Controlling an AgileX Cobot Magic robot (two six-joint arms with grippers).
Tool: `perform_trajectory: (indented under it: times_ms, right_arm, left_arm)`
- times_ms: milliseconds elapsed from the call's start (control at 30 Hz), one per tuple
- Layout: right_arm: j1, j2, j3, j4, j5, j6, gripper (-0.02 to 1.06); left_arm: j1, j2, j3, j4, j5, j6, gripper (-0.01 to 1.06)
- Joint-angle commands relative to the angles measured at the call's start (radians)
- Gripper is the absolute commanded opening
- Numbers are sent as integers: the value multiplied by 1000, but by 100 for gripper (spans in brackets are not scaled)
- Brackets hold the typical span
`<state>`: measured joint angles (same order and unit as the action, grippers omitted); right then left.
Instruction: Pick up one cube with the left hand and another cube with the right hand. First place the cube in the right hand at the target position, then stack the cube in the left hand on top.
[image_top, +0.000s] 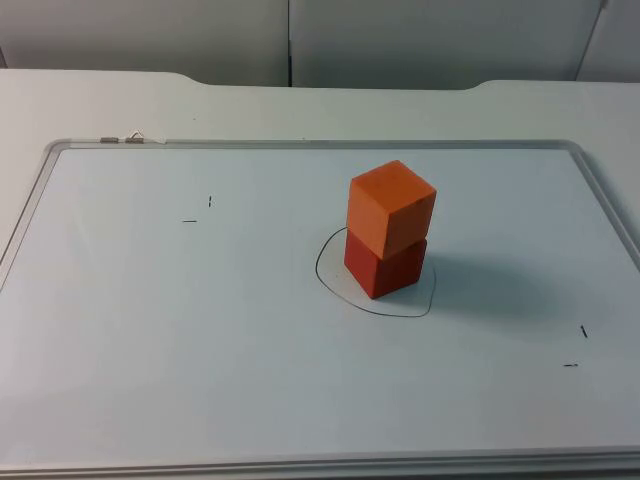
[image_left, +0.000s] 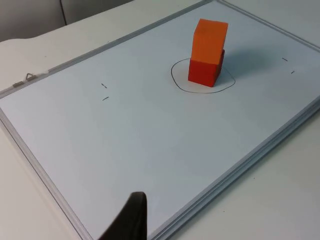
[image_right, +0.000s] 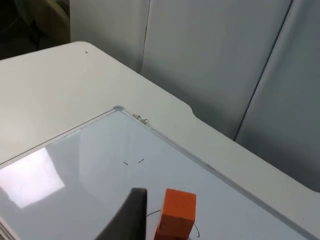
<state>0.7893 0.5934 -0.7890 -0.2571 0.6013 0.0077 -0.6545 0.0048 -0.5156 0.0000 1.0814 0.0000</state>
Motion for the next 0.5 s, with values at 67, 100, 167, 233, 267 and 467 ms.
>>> perform_trajectory:
  times_ms: [67,100,167,233,267,467]
  right_arm:
    - [1,0,6,-6,-42,-8,105]
    - [1,0,6,-6,-44,-8,105]
    - [1,0,6,-1,-43,-8,105]
    - [1,0,6,7,-44,-8,105]
    - [1,0,6,14,-44,-8,105]
    - [1,-7,6,89,20,-39,105]
  left_arm:
    - [-6,-5,3,0,-4,0,105]
    - [-6,-5,3,0,-4,0,105]
    - [-6,-5,3,0,-4,0,105]
    - [-6,-5,3,0,-4,0,105]
    - [-6,-5,3,0,-4,0,105]
    - [-6,-5,3,0,-4,0,105]
